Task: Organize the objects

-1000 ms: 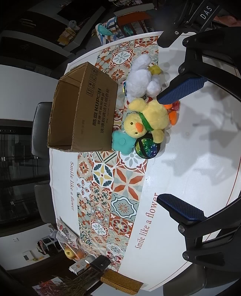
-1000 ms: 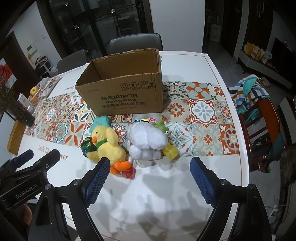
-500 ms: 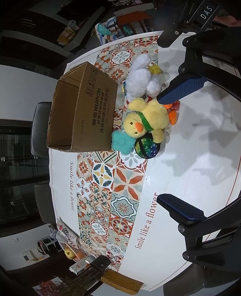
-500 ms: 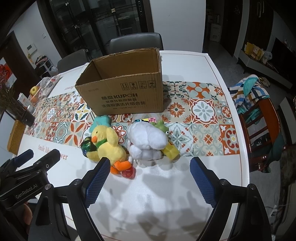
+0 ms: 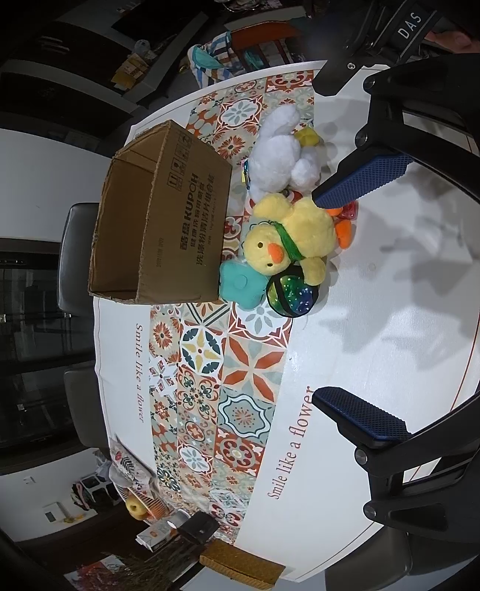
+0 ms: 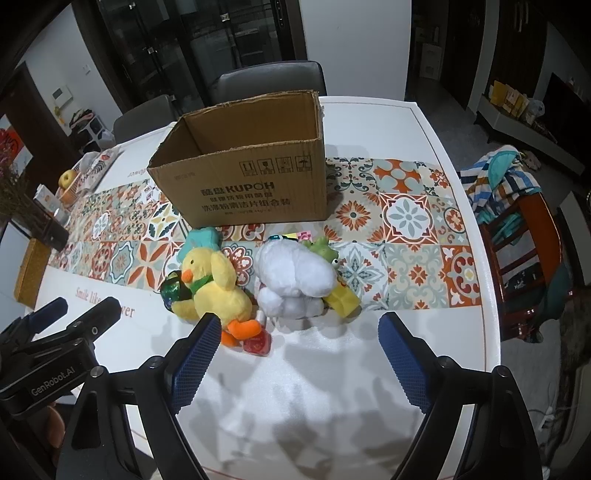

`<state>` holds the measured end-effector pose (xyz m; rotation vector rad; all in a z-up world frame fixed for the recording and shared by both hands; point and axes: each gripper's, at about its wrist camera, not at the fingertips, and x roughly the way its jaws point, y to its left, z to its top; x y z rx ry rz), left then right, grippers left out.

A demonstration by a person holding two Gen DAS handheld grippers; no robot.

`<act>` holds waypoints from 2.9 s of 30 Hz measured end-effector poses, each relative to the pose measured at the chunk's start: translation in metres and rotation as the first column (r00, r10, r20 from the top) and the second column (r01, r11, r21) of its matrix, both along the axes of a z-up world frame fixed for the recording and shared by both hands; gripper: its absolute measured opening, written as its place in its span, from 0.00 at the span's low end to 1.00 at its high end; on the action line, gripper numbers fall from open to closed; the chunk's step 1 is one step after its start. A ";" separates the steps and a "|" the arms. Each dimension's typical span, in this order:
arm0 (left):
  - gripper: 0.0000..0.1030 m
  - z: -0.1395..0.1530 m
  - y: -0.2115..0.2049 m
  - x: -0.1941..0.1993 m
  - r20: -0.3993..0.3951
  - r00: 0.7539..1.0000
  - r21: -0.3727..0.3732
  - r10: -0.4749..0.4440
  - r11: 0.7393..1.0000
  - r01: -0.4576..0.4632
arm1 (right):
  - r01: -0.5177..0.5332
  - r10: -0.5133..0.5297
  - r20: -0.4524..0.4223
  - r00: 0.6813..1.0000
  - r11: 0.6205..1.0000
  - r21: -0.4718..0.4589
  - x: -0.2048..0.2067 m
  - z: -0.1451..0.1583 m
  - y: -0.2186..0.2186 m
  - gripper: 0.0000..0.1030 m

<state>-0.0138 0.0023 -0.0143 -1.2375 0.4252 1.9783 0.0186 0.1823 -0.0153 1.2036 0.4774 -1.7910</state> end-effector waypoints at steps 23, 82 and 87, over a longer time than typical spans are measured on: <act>0.90 -0.059 0.022 -0.029 0.102 0.987 -0.118 -0.127 0.983 0.139 | -0.101 0.095 0.074 0.993 0.991 0.084 -0.009 -0.042 -0.036 0.82; 0.59 -0.096 0.068 -0.050 0.202 0.895 -0.080 -0.399 0.904 0.421 | -0.431 0.422 0.120 0.899 0.900 0.060 -0.011 -0.073 -0.072 0.40; 0.59 -0.074 0.060 -0.035 0.180 0.888 -0.033 -0.423 0.900 0.435 | -0.448 0.443 0.115 0.889 0.894 0.021 -0.012 -0.056 -0.062 0.40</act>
